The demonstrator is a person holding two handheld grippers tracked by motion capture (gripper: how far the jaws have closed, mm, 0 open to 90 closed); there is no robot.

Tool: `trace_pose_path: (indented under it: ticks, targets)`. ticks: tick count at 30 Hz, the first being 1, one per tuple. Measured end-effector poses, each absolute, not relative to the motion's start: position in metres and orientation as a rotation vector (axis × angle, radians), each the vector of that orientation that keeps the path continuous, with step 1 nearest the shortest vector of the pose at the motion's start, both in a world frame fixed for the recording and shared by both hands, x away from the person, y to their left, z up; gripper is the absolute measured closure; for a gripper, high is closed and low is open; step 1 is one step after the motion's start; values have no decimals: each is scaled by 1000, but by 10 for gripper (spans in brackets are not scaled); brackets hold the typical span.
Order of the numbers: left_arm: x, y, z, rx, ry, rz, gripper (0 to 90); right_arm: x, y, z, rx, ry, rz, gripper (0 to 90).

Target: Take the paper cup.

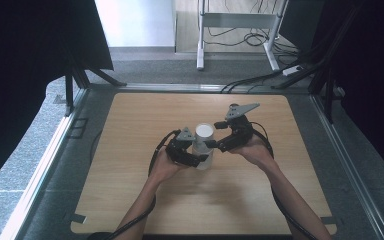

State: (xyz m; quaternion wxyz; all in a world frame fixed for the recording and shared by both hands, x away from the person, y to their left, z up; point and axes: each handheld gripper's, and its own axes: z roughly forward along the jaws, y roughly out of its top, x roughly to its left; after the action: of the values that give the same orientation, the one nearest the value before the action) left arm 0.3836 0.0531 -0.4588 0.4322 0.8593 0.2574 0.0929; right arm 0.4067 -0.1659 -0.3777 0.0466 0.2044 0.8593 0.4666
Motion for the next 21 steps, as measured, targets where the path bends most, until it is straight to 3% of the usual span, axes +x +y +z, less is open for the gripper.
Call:
trace_pose_path:
  ticks: [9,16,21]
  targets:
    - [383,53,-458,2151,636,235,212,415,-151,-368,610,2646,1412,200]
    - [383,53,-458,2152,635,235,212,417,-147,-360,587,2688,1370,351]
    - [383,53,-458,2151,634,235,212,416,-146,-356,582,2691,1331,367]
